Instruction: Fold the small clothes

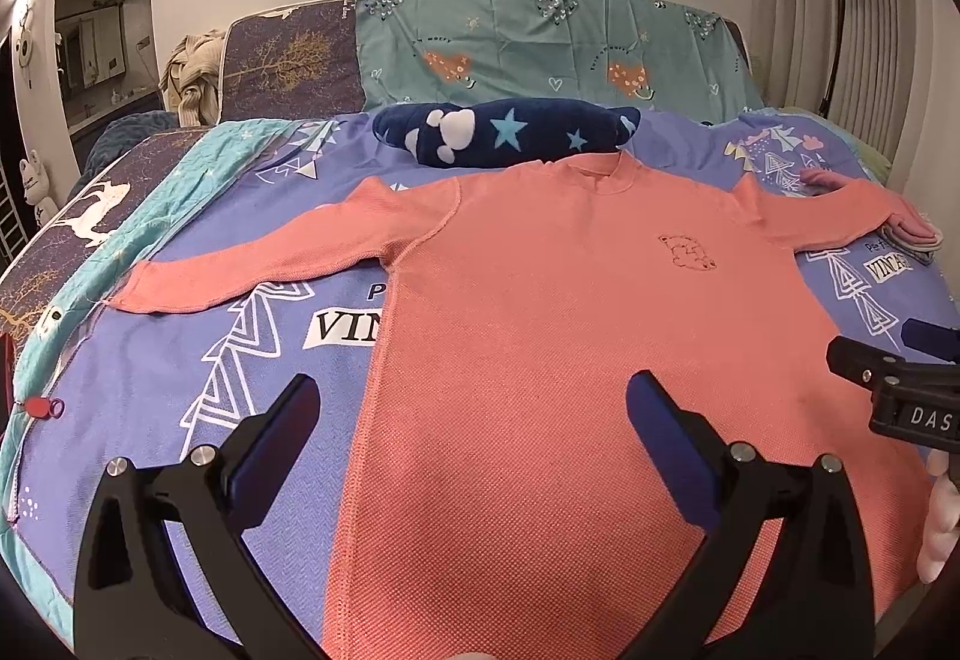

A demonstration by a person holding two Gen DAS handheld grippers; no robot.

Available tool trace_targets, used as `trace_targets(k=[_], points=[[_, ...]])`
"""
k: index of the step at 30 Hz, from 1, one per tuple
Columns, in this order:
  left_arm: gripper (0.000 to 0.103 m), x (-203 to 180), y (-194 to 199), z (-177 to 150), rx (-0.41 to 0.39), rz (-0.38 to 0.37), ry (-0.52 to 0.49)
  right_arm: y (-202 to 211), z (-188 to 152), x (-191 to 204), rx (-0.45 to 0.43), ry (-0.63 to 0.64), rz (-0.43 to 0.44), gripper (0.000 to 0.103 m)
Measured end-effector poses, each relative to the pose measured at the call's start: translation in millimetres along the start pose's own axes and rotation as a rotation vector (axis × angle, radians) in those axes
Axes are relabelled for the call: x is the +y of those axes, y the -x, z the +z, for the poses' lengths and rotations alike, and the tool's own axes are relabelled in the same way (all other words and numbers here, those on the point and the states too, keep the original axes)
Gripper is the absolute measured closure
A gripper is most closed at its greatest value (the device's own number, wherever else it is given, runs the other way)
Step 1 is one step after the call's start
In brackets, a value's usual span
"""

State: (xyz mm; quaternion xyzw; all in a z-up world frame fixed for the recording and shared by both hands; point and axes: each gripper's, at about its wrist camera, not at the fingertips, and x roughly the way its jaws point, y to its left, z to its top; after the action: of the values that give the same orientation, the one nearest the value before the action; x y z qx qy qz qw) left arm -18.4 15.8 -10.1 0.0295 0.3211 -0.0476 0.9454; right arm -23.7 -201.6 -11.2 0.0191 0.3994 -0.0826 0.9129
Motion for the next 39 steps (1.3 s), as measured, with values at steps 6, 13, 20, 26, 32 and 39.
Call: trace_targets(k=[6, 13, 20, 26, 32, 39], points=[[0.001, 3.2, 3.6, -0.2, -0.055, -0.016, 0.007, -2.2, 0.5, 1.9, 0.004, 0.003, -0.003, 0.002], [0.001, 13.8, -4.1, 0.6, -0.003, -0.036, 0.048, -3.2, 2.9, 4.7, 0.002, 0.005, -0.006, 0.002], [0.008, 29.0, -19.0, -5.2, 0.093, -0.040, 0.090, -1.3, 4.5, 6.6, -0.006, 0.010, -0.011, 0.002], [0.014, 42.9, -22.6, -7.2, 0.108, -0.049, 0.117, -2.5, 7.4, 12.1, -0.013, 0.023, -0.010, 0.002], [0.028, 68.9, -31.9, -2.1, 0.123, -0.084, 0.194, -5.0, 11.4, 16.8, -0.035, 0.046, -0.012, 0.002], [0.035, 179.5, -56.0, 3.6, 0.131, -0.055, 0.515, -17.9, 21.9, 0.8, -0.035, 0.036, 0.064, 0.034]])
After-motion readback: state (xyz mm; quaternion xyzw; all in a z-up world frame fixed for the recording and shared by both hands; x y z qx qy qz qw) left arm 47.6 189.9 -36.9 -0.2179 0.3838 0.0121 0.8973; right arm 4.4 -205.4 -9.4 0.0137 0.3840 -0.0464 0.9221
